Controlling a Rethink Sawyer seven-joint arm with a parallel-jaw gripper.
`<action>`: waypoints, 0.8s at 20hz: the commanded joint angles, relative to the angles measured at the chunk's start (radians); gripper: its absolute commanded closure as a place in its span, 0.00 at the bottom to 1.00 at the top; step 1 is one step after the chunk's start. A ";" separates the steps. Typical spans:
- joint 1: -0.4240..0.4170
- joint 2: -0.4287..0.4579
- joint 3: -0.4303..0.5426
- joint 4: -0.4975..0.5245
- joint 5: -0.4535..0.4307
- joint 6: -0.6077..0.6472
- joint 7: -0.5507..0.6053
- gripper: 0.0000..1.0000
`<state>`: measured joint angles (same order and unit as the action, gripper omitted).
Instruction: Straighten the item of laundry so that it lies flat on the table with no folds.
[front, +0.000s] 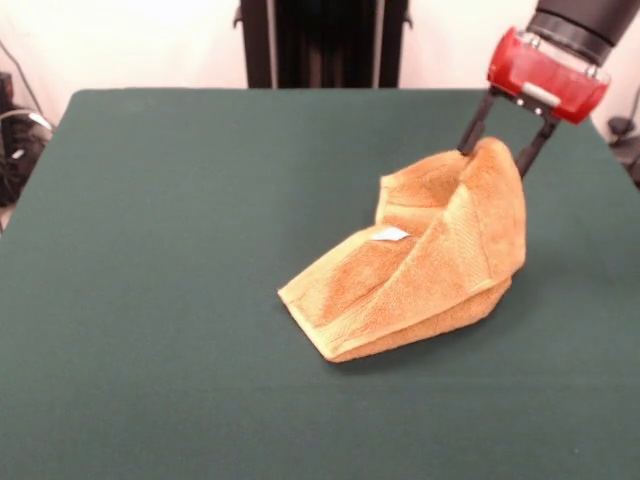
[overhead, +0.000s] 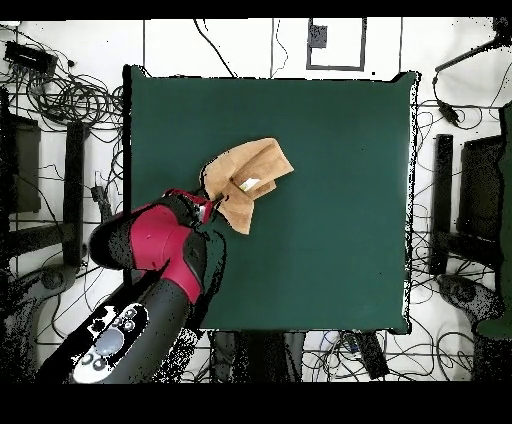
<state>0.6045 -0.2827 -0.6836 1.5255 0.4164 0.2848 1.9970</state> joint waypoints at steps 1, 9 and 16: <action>-0.096 -0.098 0.195 0.021 -0.056 0.223 0.013 0.00; -0.196 -0.192 0.332 0.049 -0.106 0.196 -0.031 0.00; -0.215 -0.207 0.361 0.052 -0.161 0.186 0.008 0.00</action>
<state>0.3909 -0.4896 -0.5168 1.5268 0.3080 0.3869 1.9970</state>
